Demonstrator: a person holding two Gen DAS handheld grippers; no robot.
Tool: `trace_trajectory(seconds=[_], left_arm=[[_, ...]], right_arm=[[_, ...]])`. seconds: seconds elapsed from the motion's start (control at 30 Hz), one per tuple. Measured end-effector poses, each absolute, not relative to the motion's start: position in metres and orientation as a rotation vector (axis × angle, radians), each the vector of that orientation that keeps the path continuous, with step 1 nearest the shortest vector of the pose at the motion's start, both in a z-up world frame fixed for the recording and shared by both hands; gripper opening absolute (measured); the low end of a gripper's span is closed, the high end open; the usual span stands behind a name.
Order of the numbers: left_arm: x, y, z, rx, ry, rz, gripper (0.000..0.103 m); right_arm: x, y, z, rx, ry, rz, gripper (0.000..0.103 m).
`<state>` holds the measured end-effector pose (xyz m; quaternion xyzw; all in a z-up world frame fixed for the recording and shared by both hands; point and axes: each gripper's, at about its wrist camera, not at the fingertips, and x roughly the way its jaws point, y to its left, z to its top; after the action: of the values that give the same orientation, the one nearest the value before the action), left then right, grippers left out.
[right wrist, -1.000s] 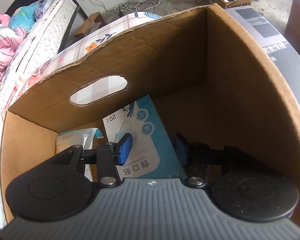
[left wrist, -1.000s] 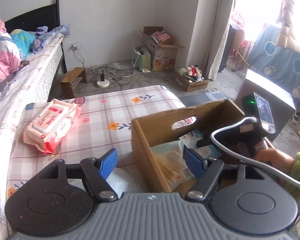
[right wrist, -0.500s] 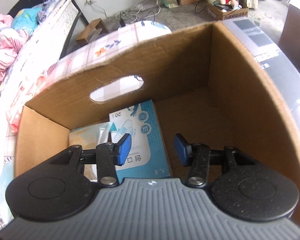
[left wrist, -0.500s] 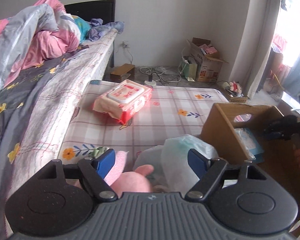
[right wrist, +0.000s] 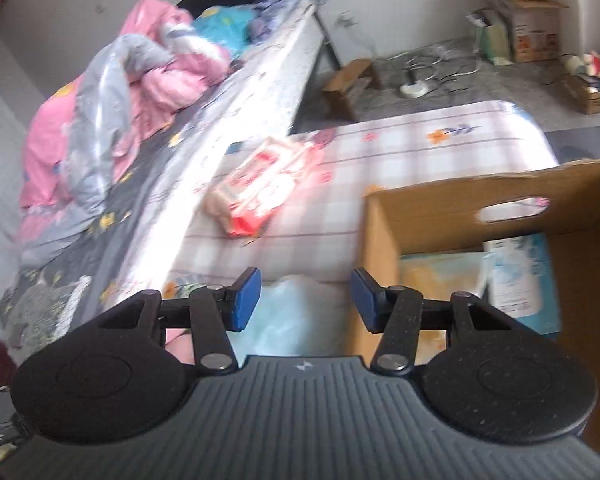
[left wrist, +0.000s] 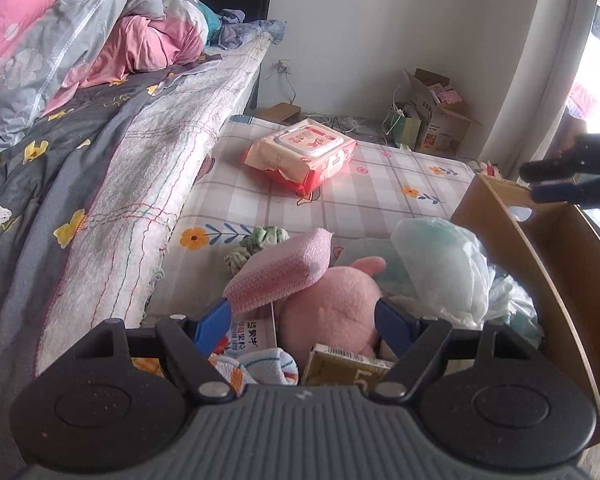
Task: Organize soft objects
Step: 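Move the right gripper to the pink knitted pad and grasp it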
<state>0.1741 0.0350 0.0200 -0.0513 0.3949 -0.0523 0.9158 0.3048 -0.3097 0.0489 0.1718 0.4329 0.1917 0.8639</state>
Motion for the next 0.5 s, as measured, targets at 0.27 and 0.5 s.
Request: trace_trajectory(seconds=[0.27,0.5], left_arm=[[0.187,0.064,0.004,-0.261,0.858,-0.076,0.075],[0.222,0.085,-0.001,-0.244,0.873,-0.096,0.082]], right_arm=[[0.344,-0.186,0.032,0.459,1.131,0.636,0.050],[0.391,-0.134,-0.029,0.520,1.352,0.612,0.050]])
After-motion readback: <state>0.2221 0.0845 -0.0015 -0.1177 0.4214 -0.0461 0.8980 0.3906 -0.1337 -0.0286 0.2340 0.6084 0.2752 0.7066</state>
